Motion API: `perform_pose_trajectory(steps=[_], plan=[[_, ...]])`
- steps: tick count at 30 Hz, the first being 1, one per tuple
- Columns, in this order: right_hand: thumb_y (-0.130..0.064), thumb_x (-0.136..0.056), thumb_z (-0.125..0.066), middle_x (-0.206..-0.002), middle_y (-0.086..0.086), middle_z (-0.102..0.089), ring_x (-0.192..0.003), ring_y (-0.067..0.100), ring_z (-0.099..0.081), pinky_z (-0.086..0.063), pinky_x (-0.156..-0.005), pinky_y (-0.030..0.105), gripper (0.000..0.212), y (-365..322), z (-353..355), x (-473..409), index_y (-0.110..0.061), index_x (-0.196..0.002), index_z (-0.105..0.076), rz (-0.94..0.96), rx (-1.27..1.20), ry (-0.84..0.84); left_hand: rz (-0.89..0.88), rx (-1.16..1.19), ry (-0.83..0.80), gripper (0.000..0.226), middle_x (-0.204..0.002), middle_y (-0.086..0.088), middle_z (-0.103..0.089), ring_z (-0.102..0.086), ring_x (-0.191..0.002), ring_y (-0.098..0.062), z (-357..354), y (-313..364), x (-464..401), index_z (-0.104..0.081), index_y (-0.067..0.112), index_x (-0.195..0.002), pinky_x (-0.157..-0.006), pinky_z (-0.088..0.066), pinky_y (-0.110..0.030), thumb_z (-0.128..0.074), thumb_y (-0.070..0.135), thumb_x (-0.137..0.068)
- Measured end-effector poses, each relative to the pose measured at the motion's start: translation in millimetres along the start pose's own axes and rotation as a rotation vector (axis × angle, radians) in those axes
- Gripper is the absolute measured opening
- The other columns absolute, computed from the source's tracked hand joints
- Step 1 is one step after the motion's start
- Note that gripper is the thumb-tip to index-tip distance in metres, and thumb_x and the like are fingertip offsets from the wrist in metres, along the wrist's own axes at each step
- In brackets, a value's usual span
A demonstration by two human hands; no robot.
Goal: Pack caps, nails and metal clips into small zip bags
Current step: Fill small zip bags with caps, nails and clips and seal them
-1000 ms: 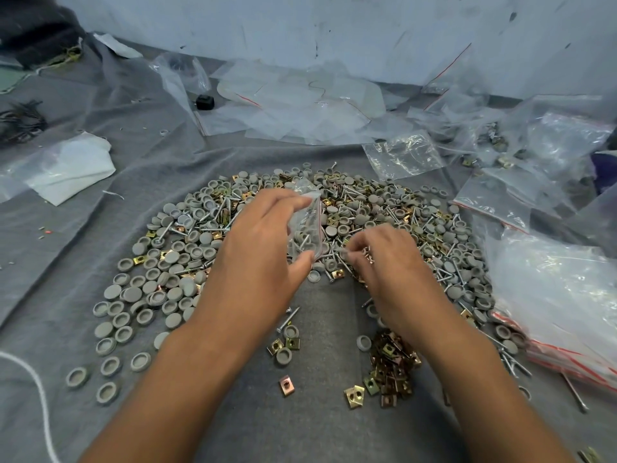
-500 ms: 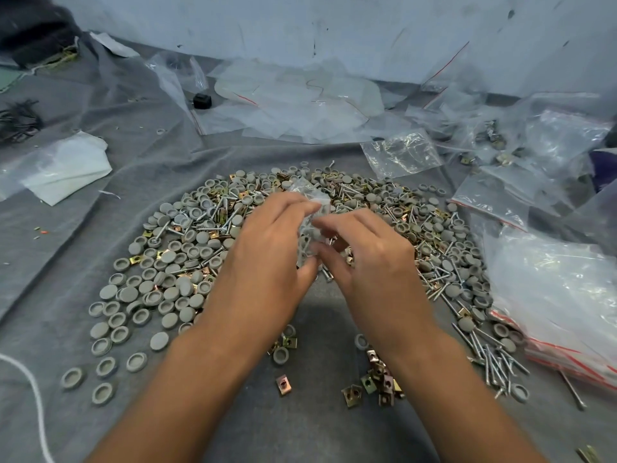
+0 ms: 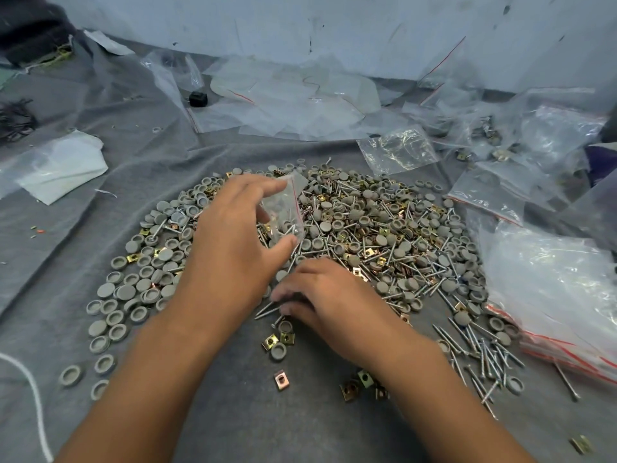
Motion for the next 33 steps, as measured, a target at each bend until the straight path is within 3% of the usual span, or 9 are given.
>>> perform_pose_trajectory(steps=[7, 16, 21, 24, 26, 29, 33], plan=[[-0.034, -0.100, -0.056, -0.119, -0.009, -0.052, -0.111, 0.015, -0.046, -0.048, -0.086, 0.037, 0.010, -13, 0, -2, -0.030, -0.110, -0.058, 0.031, 0.146, 0.009, -0.032, 0.011, -0.033, 0.066, -0.119, 0.013, -0.052, -0.053, -0.084, 0.002, -7, 6, 3, -0.061, 0.019, -0.133, -0.085, -0.029, 0.002, -0.086, 0.012, -0.073], [-0.027, -0.106, -0.045, -0.118, 0.000, -0.047, -0.110, 0.020, -0.042, -0.047, -0.091, 0.039, 0.010, -18, -4, 9, -0.020, -0.113, -0.046, 0.088, 0.315, -0.007, -0.027, 0.008, -0.034, 0.066, -0.118, 0.014, -0.052, -0.053, -0.084, 0.003, -7, 6, 3, -0.061, 0.019, -0.133, -0.085, -0.030, 0.002, -0.087, 0.014, -0.073], [-0.027, -0.105, -0.047, -0.107, -0.005, -0.053, -0.095, 0.014, -0.041, -0.040, -0.080, 0.033, 0.009, -15, -1, 10, -0.027, -0.100, -0.039, 0.069, 0.207, -0.024, -0.029, 0.008, -0.042, 0.066, -0.121, 0.012, -0.054, -0.054, -0.085, 0.001, -9, 7, 4, -0.061, 0.019, -0.133, -0.085, -0.031, 0.001, -0.087, 0.014, -0.073], [-0.026, -0.101, -0.051, -0.101, -0.015, -0.052, -0.090, 0.003, -0.046, -0.044, -0.079, 0.025, 0.007, -4, 14, 13, -0.032, -0.104, -0.049, -0.013, 0.004, -0.010, -0.035, 0.010, -0.042, 0.066, -0.121, 0.009, -0.055, -0.053, -0.081, -0.002, -9, 7, 3, -0.062, 0.016, -0.131, -0.085, -0.031, 0.002, -0.087, 0.011, -0.071], [-0.023, -0.095, -0.059, -0.091, -0.016, -0.056, -0.081, 0.002, -0.053, -0.047, -0.069, 0.019, 0.014, 9, 34, 20, -0.036, -0.098, -0.055, -0.078, -0.183, 0.066, -0.037, 0.009, -0.045, 0.066, -0.121, 0.009, -0.055, -0.053, -0.080, -0.004, -9, 6, 2, -0.062, 0.015, -0.131, -0.085, -0.030, 0.002, -0.088, 0.011, -0.071], [-0.015, -0.091, -0.065, -0.083, -0.013, -0.061, -0.073, 0.007, -0.058, -0.044, -0.062, 0.015, 0.014, 15, 70, 32, -0.029, -0.091, -0.065, -0.032, -0.351, 0.357, -0.043, -0.003, -0.048, 0.066, -0.120, 0.011, -0.054, -0.052, -0.081, -0.001, -9, 7, 2, -0.062, 0.017, -0.132, -0.085, -0.030, 0.002, -0.087, 0.013, -0.071], [-0.010, -0.088, -0.071, -0.084, -0.013, -0.066, -0.075, 0.007, -0.063, -0.045, -0.065, 0.011, 0.012, 4, 84, 31, -0.019, -0.095, -0.072, 0.048, -0.305, 0.620, -0.064, -0.009, -0.066, 0.065, -0.120, 0.015, -0.050, -0.047, -0.085, 0.000, -16, 12, 6, -0.060, 0.017, -0.132, -0.089, -0.031, 0.000, -0.085, 0.016, -0.072]])
Point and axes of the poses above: each hand's wrist, its own x-axis away from the middle knuckle, its own z-axis out of the back of the hand, y = z × x, the point moved 7 cm from there along -x, towards the middle knuckle
